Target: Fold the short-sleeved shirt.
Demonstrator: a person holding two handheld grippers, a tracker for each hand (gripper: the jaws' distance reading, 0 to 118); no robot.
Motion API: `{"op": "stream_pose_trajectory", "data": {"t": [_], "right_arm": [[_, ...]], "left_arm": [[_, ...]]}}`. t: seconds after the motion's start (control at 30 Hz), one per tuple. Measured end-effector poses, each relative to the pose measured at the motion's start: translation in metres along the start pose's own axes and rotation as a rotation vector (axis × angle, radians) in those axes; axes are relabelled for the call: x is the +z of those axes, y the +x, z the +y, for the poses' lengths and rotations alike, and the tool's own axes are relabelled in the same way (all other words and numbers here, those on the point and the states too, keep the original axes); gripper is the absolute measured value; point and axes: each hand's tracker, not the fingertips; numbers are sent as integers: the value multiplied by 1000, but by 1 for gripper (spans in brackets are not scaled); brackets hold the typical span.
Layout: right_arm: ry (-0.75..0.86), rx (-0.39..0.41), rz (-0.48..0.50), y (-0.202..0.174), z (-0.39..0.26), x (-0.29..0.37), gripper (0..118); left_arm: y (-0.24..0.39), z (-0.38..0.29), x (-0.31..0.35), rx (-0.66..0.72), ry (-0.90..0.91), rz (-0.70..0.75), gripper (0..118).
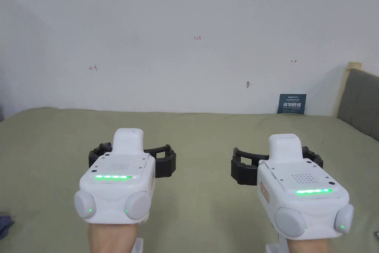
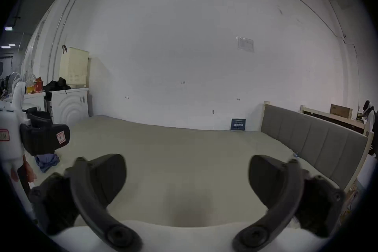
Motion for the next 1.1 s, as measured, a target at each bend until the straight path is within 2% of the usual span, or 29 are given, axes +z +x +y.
{"op": "stream_pose_trajectory", "data": {"t": [0.17, 0.3, 0.4, 0.6, 0.63, 0.67, 0.73, 0.83, 0.93, 1.1], "right_arm": [[-3, -23, 2, 3, 4, -4, 118], [12, -29, -13, 4, 5, -6, 118], [-27, -68, -15, 7, 7, -10, 118], [-71, -117, 43, 11, 10, -7, 118], [-114, -151, 43, 11, 11, -9, 118], [-145, -167, -4, 9, 13, -10, 118], [-149, -151, -58, 6, 14, -12, 118], [-72, -103, -24, 5, 10, -11, 118], [-28, -62, -35, 1, 6, -7, 118], [-4, -39, -36, -2, 5, -7, 118]], "left_arm": [[4, 1, 6, -45, 6, 9, 118], [3, 3, 7, -23, 15, 5, 118], [3, 4, 9, -20, 14, -6, 118], [7, 5, 15, -55, 2, -17, 118], [8, 6, 16, -57, -1, -19, 118], [7, 7, 15, -56, -7, -21, 118], [7, 7, 16, -46, -12, -33, 118], [6, 8, 16, -51, -12, -28, 118], [4, 8, 17, -44, -17, -32, 118], [2, 7, 17, -30, -26, -34, 118]]}}
